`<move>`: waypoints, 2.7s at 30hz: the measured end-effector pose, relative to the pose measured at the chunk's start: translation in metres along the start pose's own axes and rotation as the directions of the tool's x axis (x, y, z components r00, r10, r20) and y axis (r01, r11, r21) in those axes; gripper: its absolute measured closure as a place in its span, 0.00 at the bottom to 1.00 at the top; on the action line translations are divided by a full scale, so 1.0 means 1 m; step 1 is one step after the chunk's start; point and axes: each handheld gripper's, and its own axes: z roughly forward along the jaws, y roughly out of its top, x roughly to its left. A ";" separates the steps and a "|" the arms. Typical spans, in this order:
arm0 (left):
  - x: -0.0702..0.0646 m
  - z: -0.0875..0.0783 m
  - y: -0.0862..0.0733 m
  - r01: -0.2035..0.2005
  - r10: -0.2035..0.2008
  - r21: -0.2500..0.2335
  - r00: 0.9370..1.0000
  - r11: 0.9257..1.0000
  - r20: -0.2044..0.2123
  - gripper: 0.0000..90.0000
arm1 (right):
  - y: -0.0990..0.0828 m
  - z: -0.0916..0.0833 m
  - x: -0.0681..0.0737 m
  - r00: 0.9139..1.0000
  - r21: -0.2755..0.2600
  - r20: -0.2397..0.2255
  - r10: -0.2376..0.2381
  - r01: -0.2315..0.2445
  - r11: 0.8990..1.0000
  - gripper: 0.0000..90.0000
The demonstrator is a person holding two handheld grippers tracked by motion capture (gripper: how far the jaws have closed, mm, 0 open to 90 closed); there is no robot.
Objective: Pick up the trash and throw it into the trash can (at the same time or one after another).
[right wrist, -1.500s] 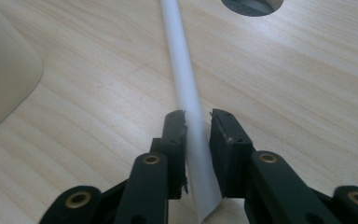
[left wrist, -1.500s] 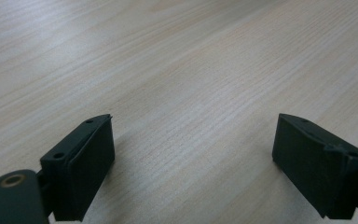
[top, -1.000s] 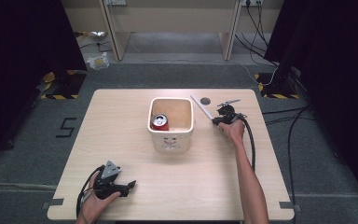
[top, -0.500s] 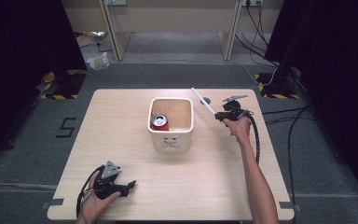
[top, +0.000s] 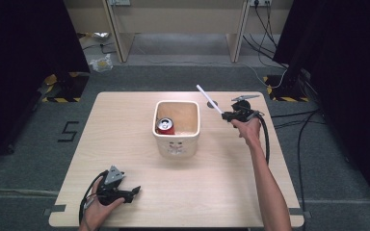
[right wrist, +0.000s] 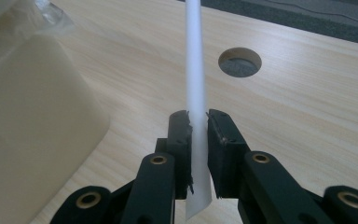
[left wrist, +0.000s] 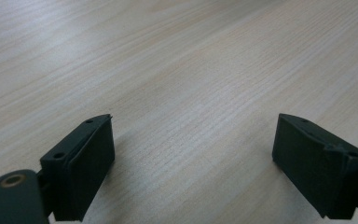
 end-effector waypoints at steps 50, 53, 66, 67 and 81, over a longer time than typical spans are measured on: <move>0.000 0.000 0.000 0.001 -0.001 -0.001 1.000 1.000 0.000 0.13 | 0.057 -0.042 0.085 0.966 -0.161 -0.224 -0.129 0.094 0.983 0.88; 0.000 0.000 0.000 0.000 0.000 0.000 1.000 1.000 0.000 0.13 | 0.060 -0.036 0.097 0.957 -0.160 -0.252 -0.141 0.103 0.982 0.88; 0.000 0.000 0.000 -0.002 0.002 0.002 1.000 1.000 0.000 0.13 | 0.062 -0.015 0.128 0.940 -0.111 -0.288 -0.185 0.160 0.981 0.88; 0.000 0.000 0.000 0.000 0.000 0.000 1.000 1.000 0.000 0.13 | 0.061 -0.013 0.129 0.940 -0.101 -0.287 -0.184 0.161 0.982 0.88; 0.000 0.000 0.000 0.000 0.000 -0.003 1.000 1.000 -0.003 0.13 | 0.052 0.001 0.135 0.937 -0.014 -0.286 -0.200 0.205 0.979 0.88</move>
